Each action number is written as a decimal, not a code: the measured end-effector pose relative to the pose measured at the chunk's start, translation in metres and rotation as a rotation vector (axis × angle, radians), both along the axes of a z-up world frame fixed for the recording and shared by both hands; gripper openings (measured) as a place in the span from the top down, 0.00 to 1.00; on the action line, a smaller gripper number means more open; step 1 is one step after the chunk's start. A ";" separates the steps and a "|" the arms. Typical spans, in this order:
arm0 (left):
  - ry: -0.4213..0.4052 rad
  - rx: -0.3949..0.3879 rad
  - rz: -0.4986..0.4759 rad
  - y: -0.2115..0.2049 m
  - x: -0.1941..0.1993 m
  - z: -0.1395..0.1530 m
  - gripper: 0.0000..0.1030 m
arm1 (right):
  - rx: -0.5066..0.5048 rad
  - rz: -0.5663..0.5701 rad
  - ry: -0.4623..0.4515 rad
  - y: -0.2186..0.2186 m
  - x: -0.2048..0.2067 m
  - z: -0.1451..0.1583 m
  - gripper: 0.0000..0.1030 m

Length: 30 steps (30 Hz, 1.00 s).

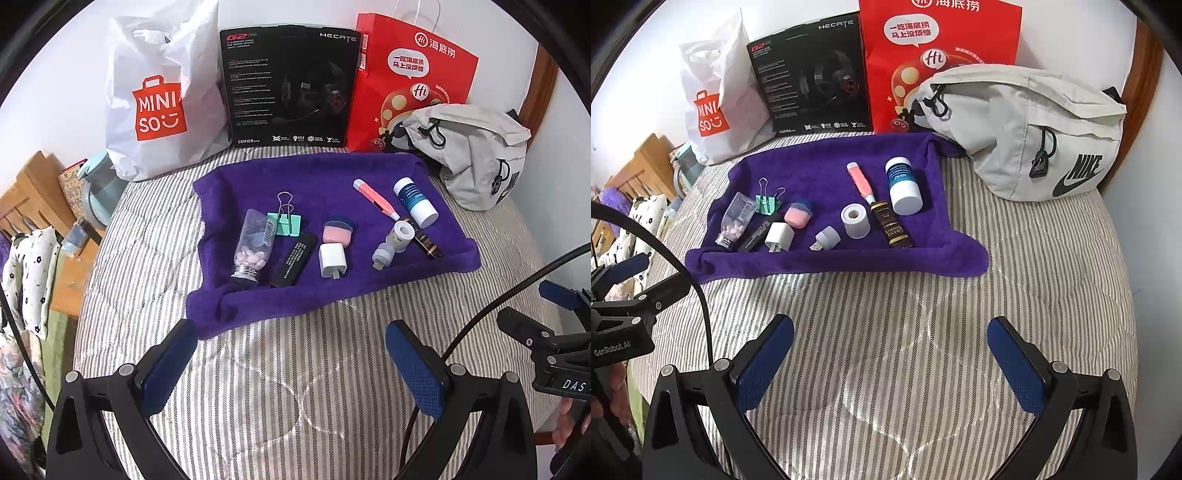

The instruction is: Organize rigid objects

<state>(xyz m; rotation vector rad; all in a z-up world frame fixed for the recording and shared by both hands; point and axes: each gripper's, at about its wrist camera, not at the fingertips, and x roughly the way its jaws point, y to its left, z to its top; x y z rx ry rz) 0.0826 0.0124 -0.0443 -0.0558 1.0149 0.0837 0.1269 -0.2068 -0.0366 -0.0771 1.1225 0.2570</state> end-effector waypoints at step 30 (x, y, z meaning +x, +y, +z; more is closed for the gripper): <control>0.006 0.009 -0.016 0.002 -0.004 -0.001 0.00 | -0.022 -0.015 0.008 0.003 -0.004 -0.001 0.00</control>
